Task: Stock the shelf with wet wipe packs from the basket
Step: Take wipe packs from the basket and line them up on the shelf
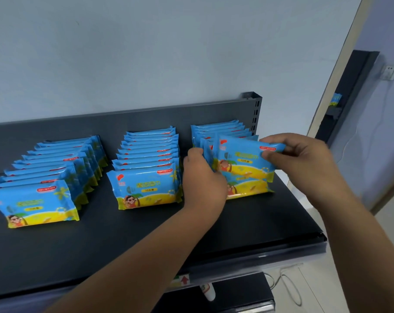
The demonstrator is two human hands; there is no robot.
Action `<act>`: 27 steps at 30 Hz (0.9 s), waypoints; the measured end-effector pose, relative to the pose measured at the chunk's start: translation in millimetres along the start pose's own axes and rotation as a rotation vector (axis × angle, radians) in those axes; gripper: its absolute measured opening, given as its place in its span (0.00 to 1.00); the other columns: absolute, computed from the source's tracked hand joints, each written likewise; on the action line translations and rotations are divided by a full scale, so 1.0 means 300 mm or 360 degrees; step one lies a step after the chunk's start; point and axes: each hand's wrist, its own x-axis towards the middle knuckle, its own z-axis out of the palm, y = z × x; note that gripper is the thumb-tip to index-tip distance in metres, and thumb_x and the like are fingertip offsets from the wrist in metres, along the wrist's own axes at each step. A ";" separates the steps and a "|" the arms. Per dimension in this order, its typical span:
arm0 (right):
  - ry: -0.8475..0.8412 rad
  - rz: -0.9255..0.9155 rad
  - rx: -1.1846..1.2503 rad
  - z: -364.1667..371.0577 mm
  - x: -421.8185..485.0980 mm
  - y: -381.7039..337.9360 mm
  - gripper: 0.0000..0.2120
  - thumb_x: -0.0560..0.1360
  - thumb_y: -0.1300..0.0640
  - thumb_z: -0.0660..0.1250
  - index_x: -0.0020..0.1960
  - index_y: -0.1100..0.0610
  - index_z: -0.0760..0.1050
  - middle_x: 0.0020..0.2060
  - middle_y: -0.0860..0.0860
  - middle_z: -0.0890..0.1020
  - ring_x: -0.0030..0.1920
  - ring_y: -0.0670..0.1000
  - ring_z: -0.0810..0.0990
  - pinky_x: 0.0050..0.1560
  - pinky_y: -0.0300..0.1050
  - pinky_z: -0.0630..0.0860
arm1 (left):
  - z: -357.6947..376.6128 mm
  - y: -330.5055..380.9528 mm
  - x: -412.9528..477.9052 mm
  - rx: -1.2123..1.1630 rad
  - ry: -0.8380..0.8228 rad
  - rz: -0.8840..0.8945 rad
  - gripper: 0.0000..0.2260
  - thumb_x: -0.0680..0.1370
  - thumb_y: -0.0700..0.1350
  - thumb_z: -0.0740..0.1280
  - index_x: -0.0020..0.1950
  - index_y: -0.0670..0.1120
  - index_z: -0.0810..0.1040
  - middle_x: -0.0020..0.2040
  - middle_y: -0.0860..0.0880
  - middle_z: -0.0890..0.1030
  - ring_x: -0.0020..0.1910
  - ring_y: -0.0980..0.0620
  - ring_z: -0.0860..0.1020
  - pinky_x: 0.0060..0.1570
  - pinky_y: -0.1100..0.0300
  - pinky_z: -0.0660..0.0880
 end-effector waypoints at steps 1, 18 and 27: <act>-0.0056 0.0015 -0.0062 0.004 0.010 0.013 0.12 0.76 0.65 0.74 0.49 0.47 0.85 0.41 0.44 0.87 0.44 0.45 0.87 0.44 0.39 0.83 | 0.002 -0.002 -0.002 0.0023 -0.0052 -0.0052 0.20 0.75 0.37 0.73 0.61 0.50 0.70 0.56 0.51 0.78 0.54 0.52 0.78 0.54 0.51 0.80; -0.0081 0.0038 -0.0083 -0.018 0.039 0.048 0.11 0.76 0.64 0.73 0.51 0.49 0.85 0.44 0.47 0.88 0.47 0.48 0.87 0.51 0.52 0.84 | -0.038 0.064 -0.024 0.0248 -0.0602 -0.0416 0.40 0.61 0.49 0.86 0.66 0.46 0.69 0.62 0.46 0.75 0.60 0.45 0.78 0.60 0.45 0.79; -0.0024 0.0138 0.0156 -0.050 0.037 0.063 0.10 0.77 0.65 0.71 0.56 0.56 0.84 0.48 0.53 0.88 0.50 0.54 0.87 0.51 0.54 0.85 | -0.037 0.070 0.005 0.0010 -0.0559 -0.0725 0.29 0.63 0.40 0.85 0.60 0.42 0.76 0.56 0.46 0.80 0.58 0.44 0.80 0.59 0.47 0.80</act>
